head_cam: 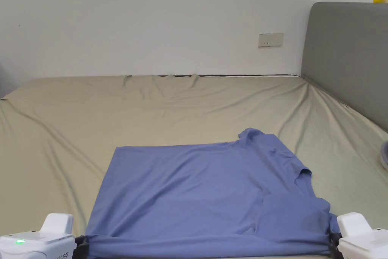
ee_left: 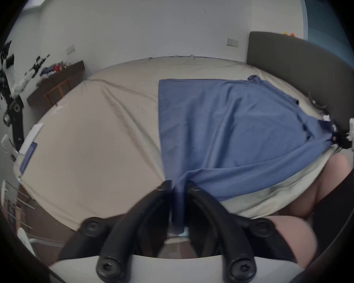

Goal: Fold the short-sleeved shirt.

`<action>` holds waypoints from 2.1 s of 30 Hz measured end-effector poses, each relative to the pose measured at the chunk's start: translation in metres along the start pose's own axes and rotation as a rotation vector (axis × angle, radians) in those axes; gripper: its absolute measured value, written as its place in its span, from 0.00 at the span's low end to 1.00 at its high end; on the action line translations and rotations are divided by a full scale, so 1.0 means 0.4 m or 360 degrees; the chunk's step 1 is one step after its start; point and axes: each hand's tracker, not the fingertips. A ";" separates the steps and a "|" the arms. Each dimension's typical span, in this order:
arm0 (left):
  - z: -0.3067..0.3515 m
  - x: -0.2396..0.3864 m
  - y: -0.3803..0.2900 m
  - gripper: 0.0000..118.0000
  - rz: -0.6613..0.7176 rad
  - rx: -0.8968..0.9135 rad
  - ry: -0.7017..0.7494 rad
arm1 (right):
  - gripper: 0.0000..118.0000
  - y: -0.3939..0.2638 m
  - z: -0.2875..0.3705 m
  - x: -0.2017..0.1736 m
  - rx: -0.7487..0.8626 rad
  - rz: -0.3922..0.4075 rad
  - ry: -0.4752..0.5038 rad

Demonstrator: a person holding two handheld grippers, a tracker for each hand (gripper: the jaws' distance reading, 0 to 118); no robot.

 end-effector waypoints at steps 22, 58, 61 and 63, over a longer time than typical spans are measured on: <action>0.381 -0.037 0.043 0.00 0.0169 0.0641 -0.0206 | 0.00 0.114 0.350 -0.002 0.0801 -0.0274 0.0095; 0.062 -0.025 0.016 0.01 0.0201 0.0048 -0.0322 | 0.57 -0.002 -0.022 0.050 -0.0034 -0.0228 0.0136; 0.069 -0.025 0.018 0.01 0.0200 0.0040 -0.0319 | 0.04 0.021 -0.006 0.055 -0.0005 -0.0222 0.0198; 0.083 -0.021 0.018 0.01 0.0202 0.0034 -0.0325 | 0.04 0.032 0.020 0.055 0.0048 -0.0178 0.0187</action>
